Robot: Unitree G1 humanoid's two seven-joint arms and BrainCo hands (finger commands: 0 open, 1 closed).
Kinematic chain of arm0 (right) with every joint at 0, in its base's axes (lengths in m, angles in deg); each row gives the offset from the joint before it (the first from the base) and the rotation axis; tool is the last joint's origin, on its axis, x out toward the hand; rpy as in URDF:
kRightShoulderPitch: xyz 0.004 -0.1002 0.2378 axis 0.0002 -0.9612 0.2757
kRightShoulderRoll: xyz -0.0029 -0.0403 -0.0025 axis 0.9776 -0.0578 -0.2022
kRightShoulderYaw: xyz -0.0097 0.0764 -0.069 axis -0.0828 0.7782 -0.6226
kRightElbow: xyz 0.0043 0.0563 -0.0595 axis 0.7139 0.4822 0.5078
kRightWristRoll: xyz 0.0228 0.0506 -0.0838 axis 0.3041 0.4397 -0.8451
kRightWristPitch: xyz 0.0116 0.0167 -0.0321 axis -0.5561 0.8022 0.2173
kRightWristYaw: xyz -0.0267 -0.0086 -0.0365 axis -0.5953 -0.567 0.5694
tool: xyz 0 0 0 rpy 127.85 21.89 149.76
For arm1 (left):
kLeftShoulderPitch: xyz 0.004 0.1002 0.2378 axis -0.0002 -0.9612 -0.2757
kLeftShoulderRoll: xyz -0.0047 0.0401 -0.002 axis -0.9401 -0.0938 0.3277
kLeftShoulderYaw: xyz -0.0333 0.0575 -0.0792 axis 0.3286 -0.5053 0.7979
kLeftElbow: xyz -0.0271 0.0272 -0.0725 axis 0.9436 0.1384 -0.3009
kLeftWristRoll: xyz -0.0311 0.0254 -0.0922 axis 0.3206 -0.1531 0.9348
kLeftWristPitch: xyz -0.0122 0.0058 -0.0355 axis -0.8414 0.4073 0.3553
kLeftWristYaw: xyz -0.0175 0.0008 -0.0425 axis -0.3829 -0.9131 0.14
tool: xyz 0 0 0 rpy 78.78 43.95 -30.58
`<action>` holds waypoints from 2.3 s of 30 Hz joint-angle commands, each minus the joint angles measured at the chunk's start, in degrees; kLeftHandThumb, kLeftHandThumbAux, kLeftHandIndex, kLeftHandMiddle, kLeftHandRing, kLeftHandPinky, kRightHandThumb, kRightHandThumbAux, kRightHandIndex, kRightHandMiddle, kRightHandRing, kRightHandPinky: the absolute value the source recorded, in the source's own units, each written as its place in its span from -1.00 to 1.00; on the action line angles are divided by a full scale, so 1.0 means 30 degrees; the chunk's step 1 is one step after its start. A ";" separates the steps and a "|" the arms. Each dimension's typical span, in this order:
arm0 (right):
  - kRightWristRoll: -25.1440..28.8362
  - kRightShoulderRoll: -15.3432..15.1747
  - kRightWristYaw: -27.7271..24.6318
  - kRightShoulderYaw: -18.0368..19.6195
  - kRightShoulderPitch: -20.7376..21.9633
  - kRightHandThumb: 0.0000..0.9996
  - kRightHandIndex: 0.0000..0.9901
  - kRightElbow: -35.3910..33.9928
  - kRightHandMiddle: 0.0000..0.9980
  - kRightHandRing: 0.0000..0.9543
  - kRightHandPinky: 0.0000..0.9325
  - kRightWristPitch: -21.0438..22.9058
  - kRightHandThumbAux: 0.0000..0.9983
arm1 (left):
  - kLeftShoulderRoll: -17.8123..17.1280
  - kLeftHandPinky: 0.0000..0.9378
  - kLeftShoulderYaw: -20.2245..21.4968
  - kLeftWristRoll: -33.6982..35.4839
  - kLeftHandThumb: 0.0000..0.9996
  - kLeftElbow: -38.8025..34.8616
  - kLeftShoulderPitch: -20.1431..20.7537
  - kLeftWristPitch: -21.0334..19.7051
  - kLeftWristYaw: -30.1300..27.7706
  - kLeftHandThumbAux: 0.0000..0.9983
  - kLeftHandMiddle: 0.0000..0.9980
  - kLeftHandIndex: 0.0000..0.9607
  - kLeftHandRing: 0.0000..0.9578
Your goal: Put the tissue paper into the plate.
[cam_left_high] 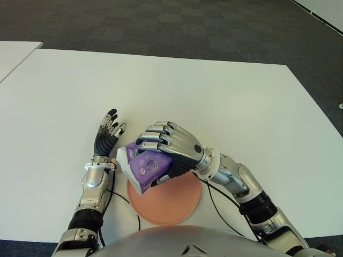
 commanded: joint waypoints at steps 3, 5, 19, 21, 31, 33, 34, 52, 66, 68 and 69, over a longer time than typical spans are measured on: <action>0.0730 -0.0414 -0.2110 0.0236 -0.0581 0.68 -0.15 -0.0799 -0.06 -0.05 -0.16 0.1212 0.37 | 0.0103 -1.00 -0.0080 -0.0470 -1.00 0.1738 -0.2016 -0.0890 0.0071 0.14 -1.00 -1.00 -1.00; 0.0818 -0.0417 -0.2451 0.0301 -0.0707 0.67 -0.16 -0.1036 -0.08 -0.20 -0.31 0.1476 0.37 | 0.0065 -1.00 -0.0077 -0.0450 -1.00 0.1734 -0.2036 -0.0849 0.0017 0.13 -1.00 -1.00 -1.00; 0.1341 -0.1539 -0.5362 0.0733 -0.1232 -0.27 -0.73 -0.3058 -0.62 -0.65 -0.73 0.2289 0.28 | -0.0161 -1.00 -0.0046 -0.0592 -1.00 0.2628 -0.1682 -0.0780 0.0091 0.11 -1.00 -1.00 -1.00; 0.1365 -0.1889 -0.6025 0.0763 -0.1150 -0.36 -0.78 -0.3329 -0.68 -0.71 -0.83 0.2343 0.25 | -0.0155 -1.00 -0.0065 -0.0669 -1.00 0.2572 -0.1637 -0.0945 0.0209 0.11 -1.00 -1.00 -1.00; 0.2333 -0.3555 -0.7812 0.0892 -0.0892 -0.74 -0.99 -0.3148 -0.98 -0.99 -1.00 0.1540 -0.04 | -0.0098 -1.00 -0.0051 -0.0638 -1.00 0.1929 -0.1801 -0.2009 0.0396 0.11 -1.00 -1.00 -1.00; 0.2764 -0.3663 -0.8112 0.0797 -0.0817 -0.78 -1.00 -0.3054 -0.99 -1.00 -1.00 0.1525 -0.15 | -0.0085 -1.00 0.0008 -0.0590 -1.00 0.1886 -0.1849 -0.2078 0.0396 0.12 -1.00 -1.00 -1.00; 0.2880 -0.3681 -0.8197 0.0777 -0.0795 -0.80 -1.00 -0.3031 -1.00 -1.00 -1.00 0.1521 -0.20 | -0.0084 -1.00 0.0025 -0.0581 -1.00 0.1884 -0.1856 -0.2087 0.0395 0.13 -1.00 -1.00 -1.00; 0.3292 -0.3007 -0.7591 0.1511 -0.0959 -0.85 -1.00 -0.3231 -1.00 -1.00 -1.00 0.1440 -0.52 | -0.0513 -1.00 -0.0399 -0.1784 -1.00 0.0689 -0.2574 -0.1137 0.1052 0.13 -0.98 -1.00 -1.00; 0.2083 -0.2878 -0.7365 0.1955 -0.0979 -0.87 -1.00 -0.3664 -1.00 -1.00 -1.00 0.1482 -0.52 | -0.0374 -0.99 -0.0203 -0.0951 -1.00 0.0695 -0.2531 -0.1158 0.0428 0.20 -0.96 -1.00 -0.98; 0.1974 -0.2911 -0.7364 0.1952 -0.0931 -0.87 -1.00 -0.3672 -1.00 -1.00 -1.00 0.1424 -0.51 | -0.0348 -1.00 -0.0159 -0.0732 -1.00 0.0782 -0.2489 -0.1066 0.0218 0.21 -0.96 -1.00 -0.98; 0.1940 -0.2919 -0.7365 0.1953 -0.0920 -0.87 -1.00 -0.3677 -1.00 -1.00 -1.00 0.1403 -0.50 | -0.0336 -1.00 -0.0140 -0.0652 -1.00 0.0805 -0.2481 -0.1027 0.0129 0.21 -0.96 -1.00 -0.98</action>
